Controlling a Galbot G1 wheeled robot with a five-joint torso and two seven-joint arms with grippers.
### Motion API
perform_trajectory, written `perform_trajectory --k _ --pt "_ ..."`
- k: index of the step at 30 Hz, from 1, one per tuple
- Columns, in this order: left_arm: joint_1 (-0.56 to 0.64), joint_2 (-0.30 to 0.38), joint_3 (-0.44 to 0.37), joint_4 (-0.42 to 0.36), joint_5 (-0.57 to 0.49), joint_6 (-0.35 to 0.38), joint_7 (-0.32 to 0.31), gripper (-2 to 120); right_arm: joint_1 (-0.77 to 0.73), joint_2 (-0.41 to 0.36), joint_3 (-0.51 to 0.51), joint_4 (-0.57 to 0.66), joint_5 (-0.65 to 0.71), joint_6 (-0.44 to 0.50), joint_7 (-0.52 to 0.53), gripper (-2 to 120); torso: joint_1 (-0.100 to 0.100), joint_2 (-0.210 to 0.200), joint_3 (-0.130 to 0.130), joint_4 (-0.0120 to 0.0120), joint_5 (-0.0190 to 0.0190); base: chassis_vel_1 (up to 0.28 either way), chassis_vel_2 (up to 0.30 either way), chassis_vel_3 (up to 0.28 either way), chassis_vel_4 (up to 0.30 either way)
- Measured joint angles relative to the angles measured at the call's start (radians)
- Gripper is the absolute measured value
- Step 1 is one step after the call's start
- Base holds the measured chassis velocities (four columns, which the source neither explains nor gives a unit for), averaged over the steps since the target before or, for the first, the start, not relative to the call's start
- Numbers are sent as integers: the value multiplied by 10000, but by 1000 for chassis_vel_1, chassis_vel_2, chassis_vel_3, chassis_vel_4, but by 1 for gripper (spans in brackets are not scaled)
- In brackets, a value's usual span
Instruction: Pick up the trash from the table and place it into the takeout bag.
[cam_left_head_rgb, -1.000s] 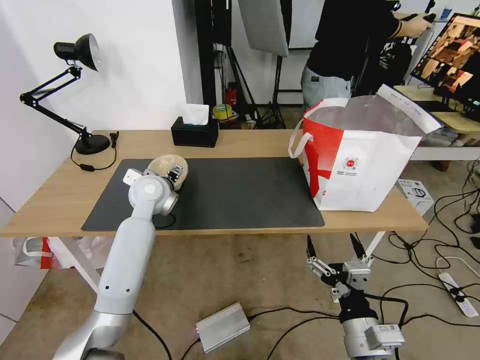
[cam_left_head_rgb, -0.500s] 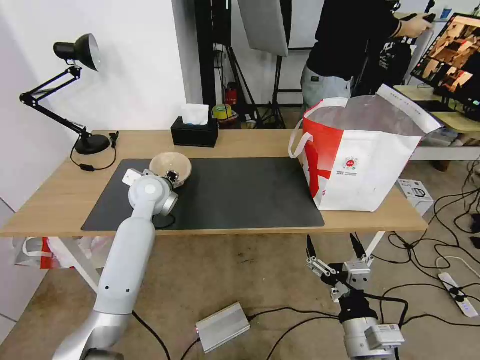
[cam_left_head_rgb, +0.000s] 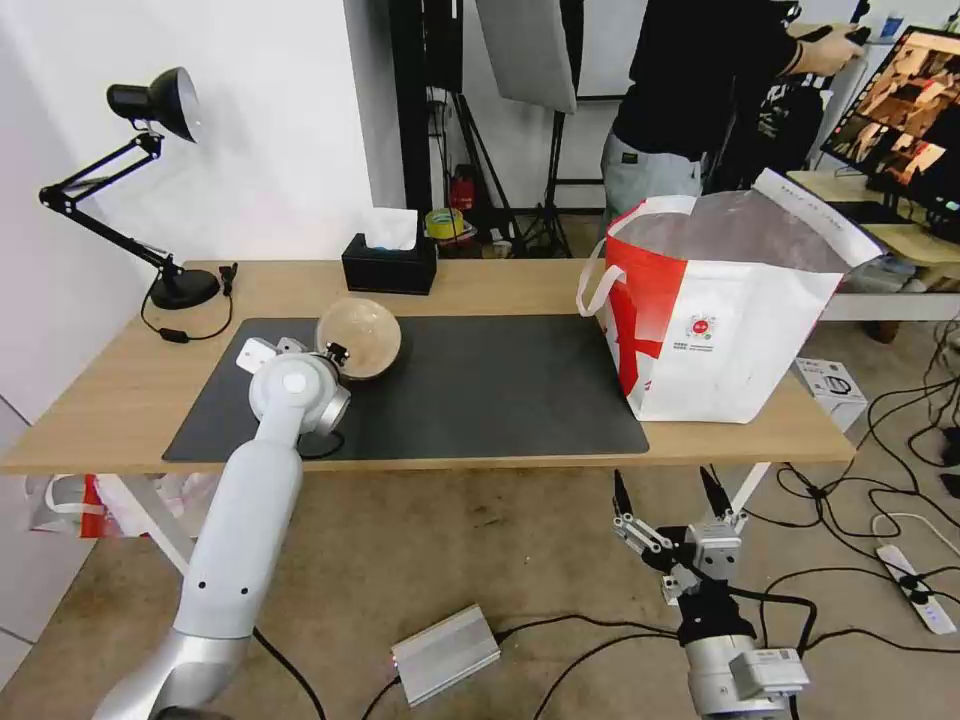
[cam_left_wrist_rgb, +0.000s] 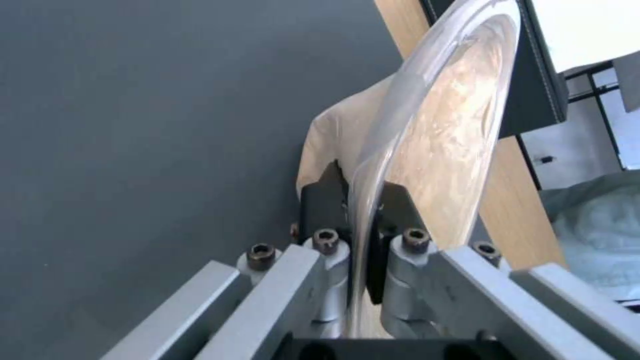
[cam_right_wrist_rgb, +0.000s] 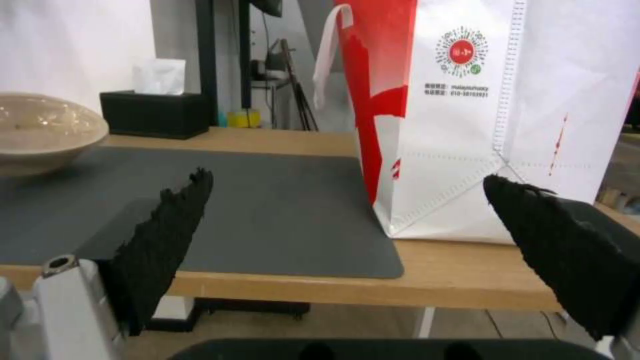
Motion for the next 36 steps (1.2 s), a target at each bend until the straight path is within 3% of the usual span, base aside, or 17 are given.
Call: perform_trajectory --k 6,14,18,36 --pt "-47 97 127 -143 -62 7 26 1 0 0 0 0 0 0 0 100 0 0 0 1 -1 0 0 0 0" --pt "-287 234 548 -548 -90 -70 639 1 0 0 0 0 0 0 0 100 0 0 0 0 0 0 0 0 0" --pt "-769 452 1171 -598 -164 -279 1199 1 0 0 0 0 0 0 0 100 0 0 0 0 0 0 0 0 0" --pt "-2920 485 3026 -187 -512 -732 1693 1 0 0 0 0 1 0 0 100 0 0 1 -1 1 0 0 0 0"
